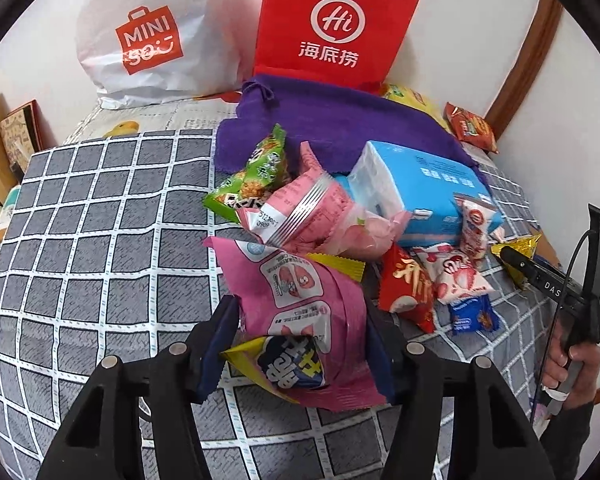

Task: Organize snacks
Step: 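Lift and carry both held bags up onto the purple towel by the red bag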

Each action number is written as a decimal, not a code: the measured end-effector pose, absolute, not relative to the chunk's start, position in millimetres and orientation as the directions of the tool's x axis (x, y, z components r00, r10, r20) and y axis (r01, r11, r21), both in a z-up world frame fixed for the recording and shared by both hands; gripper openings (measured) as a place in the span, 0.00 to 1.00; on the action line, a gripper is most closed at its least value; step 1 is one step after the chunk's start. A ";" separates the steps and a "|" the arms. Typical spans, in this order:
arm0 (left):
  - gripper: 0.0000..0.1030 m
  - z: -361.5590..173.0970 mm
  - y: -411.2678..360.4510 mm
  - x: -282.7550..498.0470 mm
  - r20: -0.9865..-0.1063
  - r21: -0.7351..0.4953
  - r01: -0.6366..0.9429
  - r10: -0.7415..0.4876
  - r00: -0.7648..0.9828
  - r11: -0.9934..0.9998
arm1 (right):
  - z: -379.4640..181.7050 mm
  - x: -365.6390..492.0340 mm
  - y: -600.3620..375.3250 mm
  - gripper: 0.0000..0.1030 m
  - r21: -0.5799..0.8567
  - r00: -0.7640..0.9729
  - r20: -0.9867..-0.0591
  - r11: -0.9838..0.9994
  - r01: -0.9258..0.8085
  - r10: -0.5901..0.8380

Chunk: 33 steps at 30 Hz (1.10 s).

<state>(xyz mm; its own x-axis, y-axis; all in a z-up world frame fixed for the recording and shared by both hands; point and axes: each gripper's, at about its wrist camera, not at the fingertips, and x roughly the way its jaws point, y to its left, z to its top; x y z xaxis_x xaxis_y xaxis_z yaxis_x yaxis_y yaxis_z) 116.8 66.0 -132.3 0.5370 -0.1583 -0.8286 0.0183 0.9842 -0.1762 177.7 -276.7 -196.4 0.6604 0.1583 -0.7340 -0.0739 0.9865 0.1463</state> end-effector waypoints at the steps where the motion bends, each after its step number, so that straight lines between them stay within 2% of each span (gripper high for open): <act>1: 0.56 -130.7 66.7 115.0 -0.829 -0.178 0.017 -0.159 0.537 0.984 | -194.4 175.3 -277.8 0.57 0.145 0.661 -0.735 0.987 -0.070 0.155; 21: 0.56 -61.5 50.8 103.6 -0.762 -0.195 0.077 -0.200 0.616 0.978 | -118.8 124.5 -260.9 0.55 0.200 0.733 -0.643 0.973 -0.120 0.222; 33: 0.56 -13.6 17.7 144.9 -0.718 -0.147 0.139 -0.202 0.666 0.979 | -61.9 162.0 -241.2 0.55 0.151 0.768 -0.591 0.969 -0.195 0.246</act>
<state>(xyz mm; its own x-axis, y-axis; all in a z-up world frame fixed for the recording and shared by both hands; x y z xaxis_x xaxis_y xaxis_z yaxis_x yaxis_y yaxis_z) 144.9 17.7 -13.6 0.6658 -0.2025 -0.7182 0.1394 0.9793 -0.1469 162.0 -241.2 -61.9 0.7681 0.2462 -0.5911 -0.1948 0.9692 0.1505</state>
